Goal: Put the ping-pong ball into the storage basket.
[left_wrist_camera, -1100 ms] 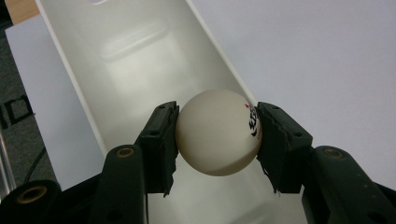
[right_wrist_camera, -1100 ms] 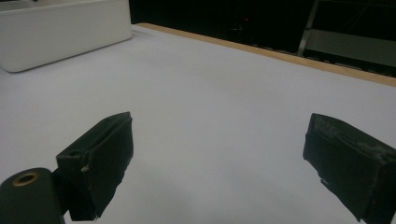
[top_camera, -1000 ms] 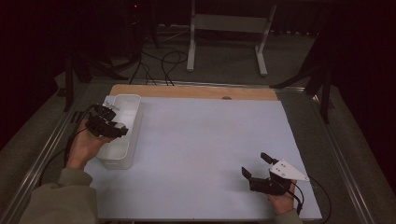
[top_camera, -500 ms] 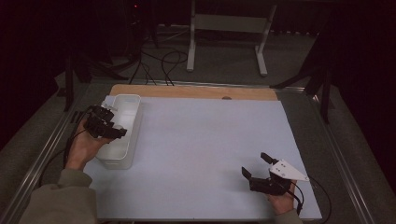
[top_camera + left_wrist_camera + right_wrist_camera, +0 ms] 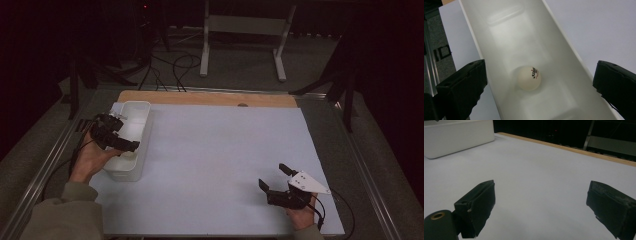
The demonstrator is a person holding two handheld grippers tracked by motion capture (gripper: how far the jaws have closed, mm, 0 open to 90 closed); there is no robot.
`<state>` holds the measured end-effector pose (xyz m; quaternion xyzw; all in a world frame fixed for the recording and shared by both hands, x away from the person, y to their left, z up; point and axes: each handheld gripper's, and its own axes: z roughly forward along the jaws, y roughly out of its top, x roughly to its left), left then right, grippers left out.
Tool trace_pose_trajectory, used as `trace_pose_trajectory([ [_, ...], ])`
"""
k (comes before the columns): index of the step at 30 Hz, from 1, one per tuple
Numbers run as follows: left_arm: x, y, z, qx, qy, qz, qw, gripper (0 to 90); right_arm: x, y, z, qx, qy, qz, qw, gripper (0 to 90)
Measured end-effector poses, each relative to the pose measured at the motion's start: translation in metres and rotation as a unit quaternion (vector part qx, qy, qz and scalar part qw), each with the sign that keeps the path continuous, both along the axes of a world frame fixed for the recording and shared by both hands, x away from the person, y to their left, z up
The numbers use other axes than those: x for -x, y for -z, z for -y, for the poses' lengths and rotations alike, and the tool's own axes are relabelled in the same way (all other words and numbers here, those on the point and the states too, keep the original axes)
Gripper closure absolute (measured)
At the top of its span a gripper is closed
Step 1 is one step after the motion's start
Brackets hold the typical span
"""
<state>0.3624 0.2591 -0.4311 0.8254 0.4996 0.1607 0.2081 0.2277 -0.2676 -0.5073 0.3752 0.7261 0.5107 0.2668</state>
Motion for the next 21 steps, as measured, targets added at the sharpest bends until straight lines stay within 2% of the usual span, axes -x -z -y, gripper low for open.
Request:
trace_pose_trajectory([
  [21,0.010,-0.007,0.007,0.020,0.033,0.036,0.9986,0.3,0.000,0.000,0.000,0.000,0.000,0.000,1.0000,8.4],
])
